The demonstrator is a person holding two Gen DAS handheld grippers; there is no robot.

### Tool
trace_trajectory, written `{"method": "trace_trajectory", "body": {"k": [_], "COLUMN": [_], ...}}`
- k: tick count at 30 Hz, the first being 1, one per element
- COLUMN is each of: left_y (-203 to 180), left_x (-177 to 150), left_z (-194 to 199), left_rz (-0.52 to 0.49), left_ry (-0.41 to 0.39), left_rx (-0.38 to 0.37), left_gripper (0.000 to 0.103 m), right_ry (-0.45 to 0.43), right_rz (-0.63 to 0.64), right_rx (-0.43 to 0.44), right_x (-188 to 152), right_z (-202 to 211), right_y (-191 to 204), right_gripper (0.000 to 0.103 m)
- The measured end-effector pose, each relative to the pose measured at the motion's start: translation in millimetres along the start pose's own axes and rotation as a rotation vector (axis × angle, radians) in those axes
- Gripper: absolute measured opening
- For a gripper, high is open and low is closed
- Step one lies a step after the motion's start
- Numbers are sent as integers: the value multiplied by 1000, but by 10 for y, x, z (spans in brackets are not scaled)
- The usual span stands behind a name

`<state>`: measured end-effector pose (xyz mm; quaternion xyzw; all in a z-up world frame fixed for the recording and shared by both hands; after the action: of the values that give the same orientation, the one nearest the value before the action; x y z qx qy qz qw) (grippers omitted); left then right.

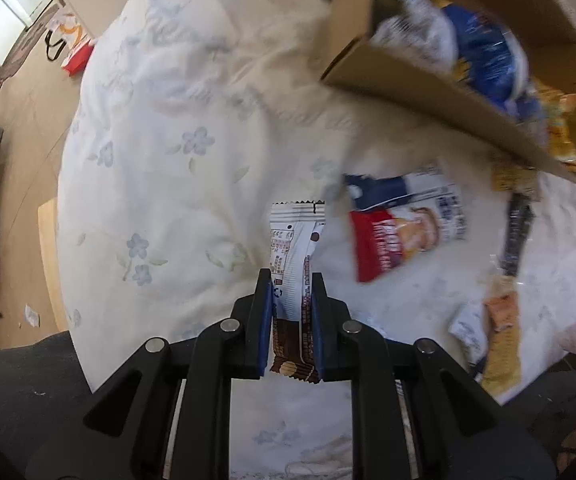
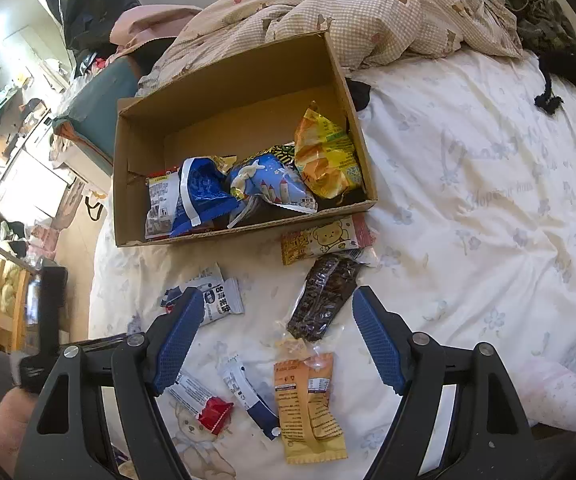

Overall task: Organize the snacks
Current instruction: 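Grasp the white-and-brown bar with the left gripper while the right gripper grasps a white stick packet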

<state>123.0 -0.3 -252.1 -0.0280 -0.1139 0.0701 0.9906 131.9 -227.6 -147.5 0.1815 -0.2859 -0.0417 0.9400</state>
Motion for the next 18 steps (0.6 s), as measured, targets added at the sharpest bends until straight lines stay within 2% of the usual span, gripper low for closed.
{"method": "trace_trajectory", "body": {"k": [9, 15, 16, 17, 18], "left_y": [-44, -55, -54, -53, -54], "left_x": [113, 189, 191, 196, 201], "left_z": [543, 566, 570, 576, 579], "left_rz": [-48, -42, -37, -33, -30], "left_ry": [-145, -155, -155, -156, -159], "left_rx": [-33, -56, -60, -66, -68], "left_gripper": [14, 14, 14, 14, 14], "right_ry": [23, 154, 184, 217, 249], "right_rz": [14, 30, 34, 43, 54], "right_rx": [-7, 86, 95, 95, 91], "right_x": [-57, -267, -324, -391, -459], "right_z": [-52, -261, -305, -360, -411], "right_y": [4, 191, 212, 235, 248], "right_gripper": [79, 78, 74, 61, 57]}}
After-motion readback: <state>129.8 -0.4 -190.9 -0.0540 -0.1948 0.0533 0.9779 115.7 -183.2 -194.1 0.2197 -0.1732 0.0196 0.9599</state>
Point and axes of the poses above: each gripper's, at about its wrist camera, not at the fingertips, and z roughly against the way its jaws point, y to its left, x to its top, the point moved 10 cm from there along -z, roughly the way its jaws point, and after that the axes turned 2 degrees about -y, right-handed, at the moved point
